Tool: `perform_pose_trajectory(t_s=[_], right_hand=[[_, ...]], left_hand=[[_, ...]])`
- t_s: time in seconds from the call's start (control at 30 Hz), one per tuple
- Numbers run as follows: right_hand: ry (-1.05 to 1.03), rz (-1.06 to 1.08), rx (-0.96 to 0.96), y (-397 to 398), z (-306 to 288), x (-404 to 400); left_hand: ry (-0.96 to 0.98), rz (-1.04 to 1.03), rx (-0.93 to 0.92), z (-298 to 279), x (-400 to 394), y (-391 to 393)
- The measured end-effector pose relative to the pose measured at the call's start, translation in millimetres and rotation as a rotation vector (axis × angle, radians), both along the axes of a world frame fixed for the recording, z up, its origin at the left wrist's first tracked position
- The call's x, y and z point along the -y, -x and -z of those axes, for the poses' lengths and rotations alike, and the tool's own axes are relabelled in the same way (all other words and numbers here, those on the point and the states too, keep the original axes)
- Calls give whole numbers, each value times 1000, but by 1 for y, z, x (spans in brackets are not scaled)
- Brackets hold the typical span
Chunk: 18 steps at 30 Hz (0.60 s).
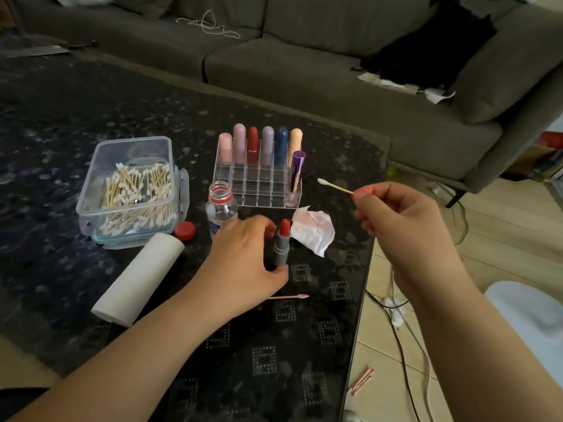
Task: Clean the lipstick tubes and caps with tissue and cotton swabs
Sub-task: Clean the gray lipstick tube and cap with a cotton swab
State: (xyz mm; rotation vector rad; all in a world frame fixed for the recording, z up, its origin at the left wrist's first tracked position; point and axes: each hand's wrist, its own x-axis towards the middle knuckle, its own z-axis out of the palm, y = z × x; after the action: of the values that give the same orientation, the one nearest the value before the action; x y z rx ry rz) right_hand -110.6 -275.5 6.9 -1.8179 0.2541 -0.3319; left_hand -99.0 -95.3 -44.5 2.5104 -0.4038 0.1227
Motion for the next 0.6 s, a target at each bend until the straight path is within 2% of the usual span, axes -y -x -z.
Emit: perform_pose_trajectory(t_s=[0.17, 0.33, 0.43, 0.6], right_hand=[[-28, -18, 2, -1, 0, 0], [-38, -79, 19, 3, -2, -3], [-76, -138, 82, 7, -7, -6], [-125, -286, 189, 12, -13, -9]], left_hand=[[-35, 2, 0, -1, 4, -3], [33, 12, -26, -1, 2, -4], [195, 29, -46, -7, -1, 0], [637, 44, -202, -17, -9, 8]])
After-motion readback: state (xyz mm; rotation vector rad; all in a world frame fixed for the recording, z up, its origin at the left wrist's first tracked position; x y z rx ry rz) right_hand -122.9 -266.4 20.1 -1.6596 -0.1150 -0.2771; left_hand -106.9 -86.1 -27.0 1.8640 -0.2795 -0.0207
